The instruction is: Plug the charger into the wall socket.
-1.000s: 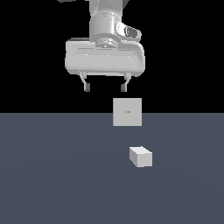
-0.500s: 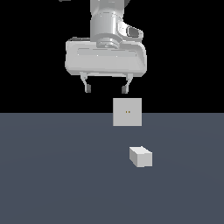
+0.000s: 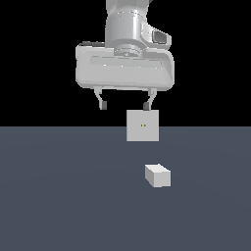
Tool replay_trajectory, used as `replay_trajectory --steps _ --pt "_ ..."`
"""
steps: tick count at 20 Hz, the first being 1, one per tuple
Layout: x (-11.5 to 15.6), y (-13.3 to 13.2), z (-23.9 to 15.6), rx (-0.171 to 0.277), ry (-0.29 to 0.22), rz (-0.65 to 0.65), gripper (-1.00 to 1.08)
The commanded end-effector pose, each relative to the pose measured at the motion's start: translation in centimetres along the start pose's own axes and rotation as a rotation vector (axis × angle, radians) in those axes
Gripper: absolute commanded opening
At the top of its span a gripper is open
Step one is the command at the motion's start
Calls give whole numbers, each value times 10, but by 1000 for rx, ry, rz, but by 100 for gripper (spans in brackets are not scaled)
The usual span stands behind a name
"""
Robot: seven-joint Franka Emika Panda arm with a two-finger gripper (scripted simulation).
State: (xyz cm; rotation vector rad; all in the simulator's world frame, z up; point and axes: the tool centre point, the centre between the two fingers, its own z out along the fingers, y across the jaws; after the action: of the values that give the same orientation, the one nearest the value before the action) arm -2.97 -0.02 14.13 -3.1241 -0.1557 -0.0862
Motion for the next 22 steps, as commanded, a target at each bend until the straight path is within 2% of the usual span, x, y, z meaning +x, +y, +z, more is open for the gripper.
replay_trajectory --steps 1,15,22 --pt "-7 5 6 0 24 -10 100" --pt "-42 35 48 1 171 -72 100" --pt "-51 45 65 5 224 -94 100"
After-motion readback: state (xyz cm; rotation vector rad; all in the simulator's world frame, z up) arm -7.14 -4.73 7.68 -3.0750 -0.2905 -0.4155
